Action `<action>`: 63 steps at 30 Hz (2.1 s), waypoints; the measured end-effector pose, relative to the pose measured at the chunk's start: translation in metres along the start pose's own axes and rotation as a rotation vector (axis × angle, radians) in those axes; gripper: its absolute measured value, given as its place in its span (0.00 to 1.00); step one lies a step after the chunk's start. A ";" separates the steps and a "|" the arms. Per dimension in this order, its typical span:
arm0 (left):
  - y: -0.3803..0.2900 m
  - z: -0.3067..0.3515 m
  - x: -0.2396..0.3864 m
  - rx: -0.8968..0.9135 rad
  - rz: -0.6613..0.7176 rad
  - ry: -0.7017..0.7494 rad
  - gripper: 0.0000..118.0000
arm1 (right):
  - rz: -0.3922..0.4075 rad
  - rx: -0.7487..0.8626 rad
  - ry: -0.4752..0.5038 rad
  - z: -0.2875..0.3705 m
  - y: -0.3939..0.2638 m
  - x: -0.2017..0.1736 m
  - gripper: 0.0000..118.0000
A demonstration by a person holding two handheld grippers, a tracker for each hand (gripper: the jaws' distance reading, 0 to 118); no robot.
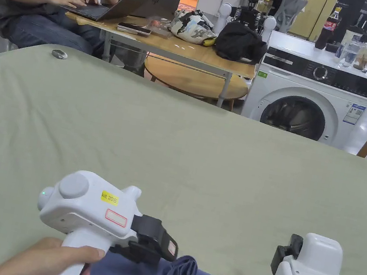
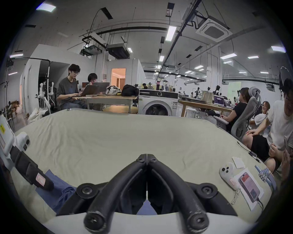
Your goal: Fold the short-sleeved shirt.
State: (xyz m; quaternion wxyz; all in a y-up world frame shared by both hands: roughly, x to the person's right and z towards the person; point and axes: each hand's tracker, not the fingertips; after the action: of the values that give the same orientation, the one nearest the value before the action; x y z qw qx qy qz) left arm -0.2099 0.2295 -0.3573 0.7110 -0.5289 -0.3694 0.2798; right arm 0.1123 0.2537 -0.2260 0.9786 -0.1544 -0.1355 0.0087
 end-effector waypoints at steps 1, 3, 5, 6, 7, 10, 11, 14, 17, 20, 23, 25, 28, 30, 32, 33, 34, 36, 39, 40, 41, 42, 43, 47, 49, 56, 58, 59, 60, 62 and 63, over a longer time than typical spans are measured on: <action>0.000 0.002 -0.003 0.027 0.010 0.035 0.16 | -0.002 -0.001 0.001 0.000 0.000 0.000 0.00; -0.001 -0.003 -0.010 0.042 0.018 0.118 0.07 | -0.002 -0.002 0.001 0.001 -0.001 0.000 0.00; -0.005 -0.019 -0.015 -0.021 -0.004 0.171 0.04 | -0.002 -0.006 0.001 0.002 -0.002 0.000 0.00; -0.008 -0.028 -0.018 -0.063 -0.002 0.168 0.03 | -0.001 -0.007 0.003 0.002 -0.003 0.000 0.00; -0.011 -0.036 -0.019 -0.079 0.003 0.139 0.03 | 0.001 -0.008 0.003 0.002 -0.003 0.000 0.00; -0.022 -0.058 -0.017 -0.143 0.017 -0.011 0.03 | 0.006 -0.010 0.002 0.004 -0.004 0.000 0.00; -0.025 -0.063 -0.014 -0.148 0.011 -0.047 0.03 | 0.006 -0.010 0.002 0.004 -0.004 0.001 0.00; -0.031 -0.077 -0.010 -0.134 -0.008 -0.107 0.03 | 0.005 -0.012 0.002 0.005 -0.005 0.002 0.00; -0.035 -0.093 -0.016 -0.139 0.018 -0.100 0.03 | 0.009 -0.015 -0.001 0.005 -0.008 0.003 0.00; -0.040 -0.112 -0.025 -0.160 0.026 -0.059 0.00 | 0.004 -0.028 0.000 0.003 -0.011 0.005 0.00; -0.045 -0.118 -0.026 -0.163 0.015 -0.044 0.00 | -0.001 -0.036 -0.004 0.003 -0.014 0.007 0.00; -0.042 -0.115 -0.021 -0.164 0.007 -0.030 0.00 | 0.002 -0.038 -0.005 0.004 -0.015 0.007 0.00; -0.037 -0.106 -0.012 -0.175 -0.029 0.010 0.00 | 0.008 -0.035 -0.006 0.005 -0.014 0.009 0.00; -0.033 -0.092 -0.009 -0.169 -0.018 0.012 0.00 | 0.008 -0.030 -0.009 0.006 -0.013 0.009 0.00; -0.027 -0.072 -0.009 -0.139 0.003 -0.002 0.00 | 0.005 -0.025 -0.006 0.006 -0.011 0.008 0.00; -0.024 -0.058 -0.010 -0.118 0.008 -0.020 0.00 | 0.004 -0.021 -0.005 0.005 -0.010 0.007 0.00; -0.022 -0.046 -0.012 -0.090 0.014 -0.045 0.03 | 0.004 -0.019 -0.003 0.005 -0.009 0.007 0.00; -0.015 -0.014 -0.020 -0.019 0.057 -0.091 0.24 | 0.005 -0.016 0.002 0.003 -0.008 0.004 0.00; -0.009 0.030 -0.037 0.056 0.053 -0.046 0.52 | 0.004 -0.016 0.015 0.002 -0.007 -0.001 0.00; -0.008 0.040 -0.043 0.072 0.044 -0.006 0.54 | 0.004 -0.016 0.017 0.001 -0.007 -0.003 0.00; -0.007 0.050 -0.051 0.089 0.040 0.036 0.54 | 0.004 -0.016 0.020 0.001 -0.006 -0.005 0.00; -0.006 0.059 -0.062 0.094 0.047 0.072 0.54 | 0.003 -0.014 0.025 0.000 -0.006 -0.006 0.00; -0.012 0.062 -0.065 0.096 0.059 0.086 0.54 | 0.001 -0.011 0.027 0.000 -0.006 -0.007 0.00; -0.020 0.056 -0.099 0.056 0.078 0.056 0.54 | -0.008 0.015 0.033 0.002 -0.005 -0.011 0.00; -0.024 0.041 -0.112 -0.006 0.085 0.010 0.54 | -0.022 0.038 0.035 0.005 -0.003 -0.012 0.00; -0.015 0.006 -0.147 0.017 0.152 -0.245 0.52 | -0.015 0.071 0.036 0.012 0.003 -0.009 0.00; -0.015 0.002 -0.142 0.004 0.092 -0.177 0.37 | -0.004 0.069 0.027 0.013 0.004 -0.006 0.00; -0.014 0.001 -0.143 -0.006 0.087 -0.143 0.20 | -0.003 0.067 0.024 0.013 0.003 -0.004 0.00; -0.015 0.000 -0.145 -0.003 0.108 -0.138 0.13 | -0.004 0.065 0.019 0.013 0.003 -0.002 0.00; -0.017 0.005 -0.148 0.019 0.139 -0.182 0.10 | -0.005 0.057 0.012 0.013 0.003 0.001 0.00; -0.018 0.009 -0.143 0.024 0.128 -0.171 0.09 | -0.007 0.053 0.009 0.013 0.003 0.003 0.00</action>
State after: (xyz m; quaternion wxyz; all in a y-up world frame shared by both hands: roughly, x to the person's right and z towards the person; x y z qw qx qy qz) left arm -0.2994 0.1166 -0.3717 0.6639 -0.5169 -0.3909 0.3731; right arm 0.1113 0.2604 -0.2139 0.9830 -0.1280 -0.1313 0.0079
